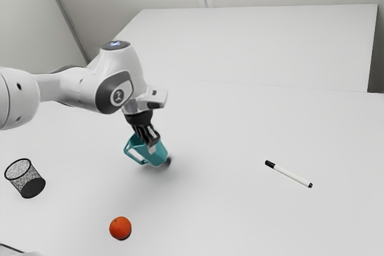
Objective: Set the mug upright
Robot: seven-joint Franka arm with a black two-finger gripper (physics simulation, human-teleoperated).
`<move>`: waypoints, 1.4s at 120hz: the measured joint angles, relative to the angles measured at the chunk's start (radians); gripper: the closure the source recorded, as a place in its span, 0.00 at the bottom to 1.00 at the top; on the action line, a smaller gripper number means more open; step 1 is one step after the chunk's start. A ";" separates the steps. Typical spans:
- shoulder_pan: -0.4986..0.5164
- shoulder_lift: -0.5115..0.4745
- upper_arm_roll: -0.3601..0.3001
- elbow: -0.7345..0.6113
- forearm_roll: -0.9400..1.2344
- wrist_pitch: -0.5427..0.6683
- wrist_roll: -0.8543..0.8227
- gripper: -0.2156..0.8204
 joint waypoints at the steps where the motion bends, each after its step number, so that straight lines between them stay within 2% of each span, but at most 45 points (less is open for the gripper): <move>1: -0.001 0.004 0.000 0.002 0.003 -0.002 -0.004 0.97; 32: -0.036 0.074 -0.002 0.030 0.072 -0.036 -0.117 0.97; 61: -0.018 0.097 -0.003 0.031 0.106 -0.042 -0.193 0.96; 90: -0.043 0.090 -0.003 0.031 0.108 -0.042 -0.238 0.64; 134: -0.041 -0.017 -0.005 0.110 0.108 -0.062 -0.276 0.35; 168: -0.068 0.036 -0.001 0.470 0.092 -0.230 -0.311 0.25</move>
